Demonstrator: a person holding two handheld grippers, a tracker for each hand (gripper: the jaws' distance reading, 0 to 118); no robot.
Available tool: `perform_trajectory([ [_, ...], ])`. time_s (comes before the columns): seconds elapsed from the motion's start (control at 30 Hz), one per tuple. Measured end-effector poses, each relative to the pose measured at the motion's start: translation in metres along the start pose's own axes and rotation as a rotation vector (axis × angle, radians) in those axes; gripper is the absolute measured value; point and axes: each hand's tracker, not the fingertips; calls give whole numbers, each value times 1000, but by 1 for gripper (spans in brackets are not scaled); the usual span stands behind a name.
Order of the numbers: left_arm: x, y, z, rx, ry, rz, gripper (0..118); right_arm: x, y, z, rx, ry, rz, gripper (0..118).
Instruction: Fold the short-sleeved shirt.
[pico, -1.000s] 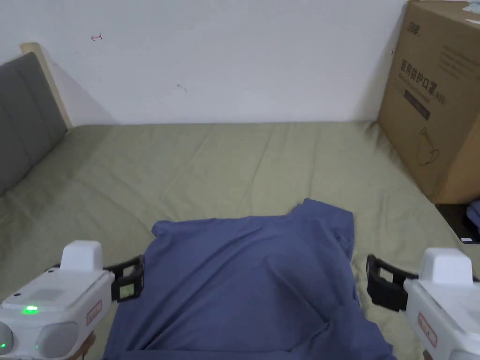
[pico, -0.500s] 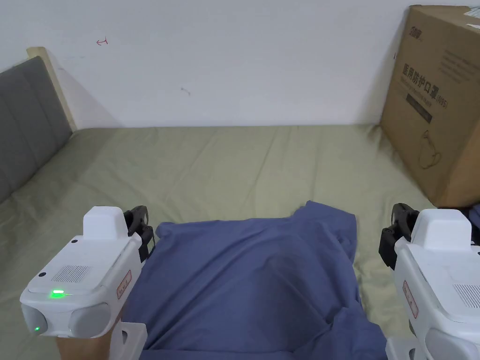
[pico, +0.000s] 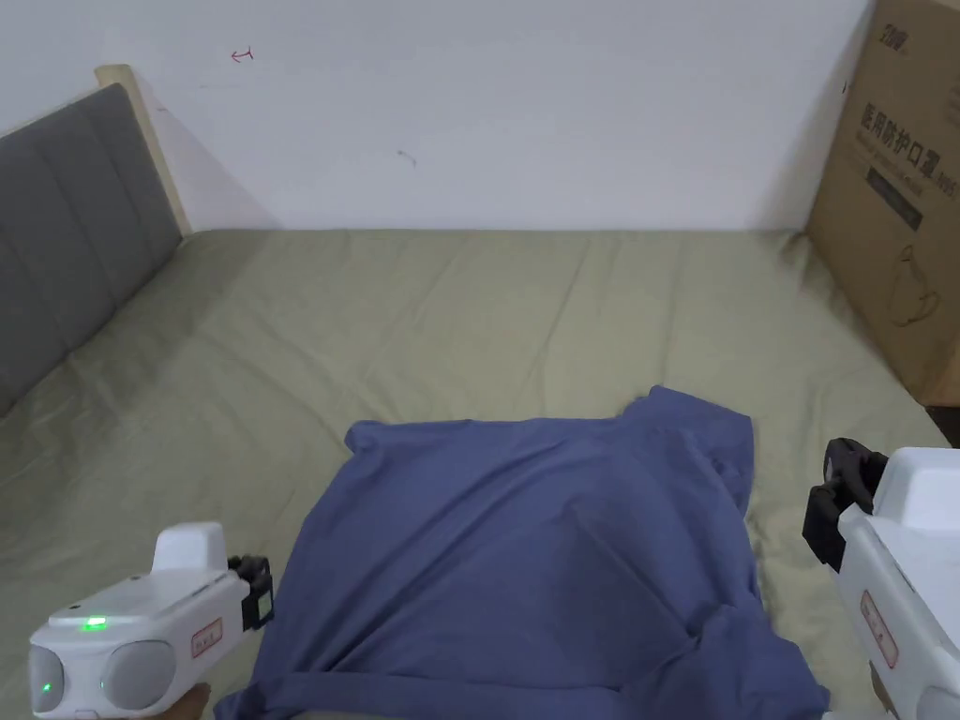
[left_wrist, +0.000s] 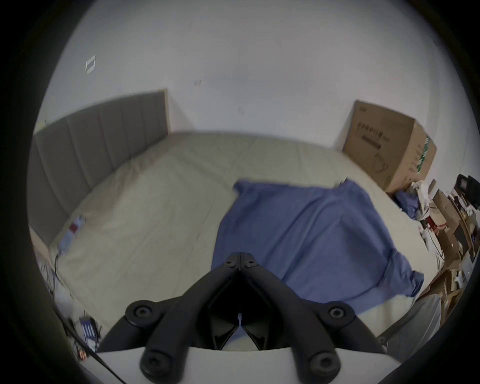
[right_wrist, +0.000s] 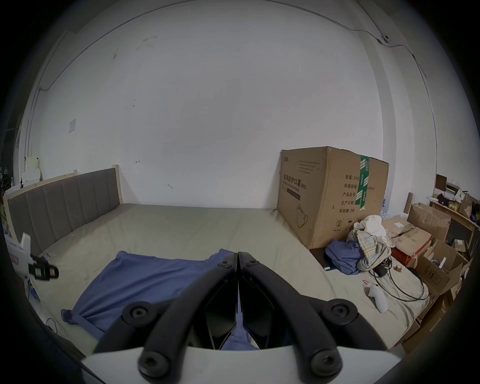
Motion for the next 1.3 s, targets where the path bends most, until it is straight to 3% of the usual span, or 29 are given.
perform_trajectory([
  [0.03, -7, -9, -7, -29, 7, 26, 0, 0, -1, -1, -6, 1, 0, 0],
  [0.1, -16, -21, -18, -115, 15, 47, 16, -1, -4, -3, -17, 5, -4, 0],
  [0.2, -25, -42, -32, -212, 58, 65, 80, -3, -6, -6, -31, 9, 6, 0],
  [0.23, -26, -46, -35, -233, 67, 69, 96, -3, -7, -7, -36, 11, 8, 0],
  [0.27, -26, -52, -37, -242, 74, 60, 100, -4, -8, -9, -42, 13, 9, 0],
  [0.4, -23, -66, -48, -257, 89, 34, 99, -3, -11, -10, -58, 20, 7, 0],
  [0.47, -21, -72, -57, -289, 112, 13, 83, -2, -14, -10, -65, 20, 9, 0],
  [0.53, -21, -78, -62, -292, 100, 13, 80, 0, -15, -9, -73, 18, 12, 0],
  [0.57, -21, -79, -63, -288, 26, 42, 69, 1, -16, -10, -80, 17, 13, 0],
  [0.63, -16, -74, -60, -280, 62, 39, 52, 6, -21, -7, -91, 10, 10, 0],
  [0.7, -12, -70, -54, -248, -11, 26, 15, 11, -28, -10, -121, -1, -5, 0],
  [0.73, -7, -68, -51, -235, -6, 20, 6, 16, -34, -10, -149, -4, -22, 0],
  [0.83, 0, -61, -41, -194, 10, -28, 5, 26, -63, -19, -267, 4, -76, 4],
  [0.87, 0, -58, -37, -182, 4, -18, 5, 31, -77, -21, -316, -4, -85, 12],
  [0.9, 0, -54, -32, -169, -5, -4, 5, 34, -92, -25, -375, -3, -91, 31],
  [0.93, 0, -50, -27, -150, -13, 11, 5, 36, -105, -29, -427, 6, -107, 62],
  [0.97, 0, -46, -23, -137, -21, 21, 5, 37, -121, -33, -498, -2, -111, 80],
  [1.0, 0, -43, -20, -130, -25, 23, 5, 39, -137, -33, -551, 0, -122, 89],
  [1.2, 3, -35, -17, -109, -37, 24, 5, 35, -195, -37, -705, 18, -133, 85],
  [1.27, 4, -34, -20, -114, -39, 15, 5, 37, -204, -37, -706, 23, -149, 65],
  [1.3, 4, -33, -20, -117, -39, 10, 5, 38, -206, -37, -703, 35, -160, 43],
])
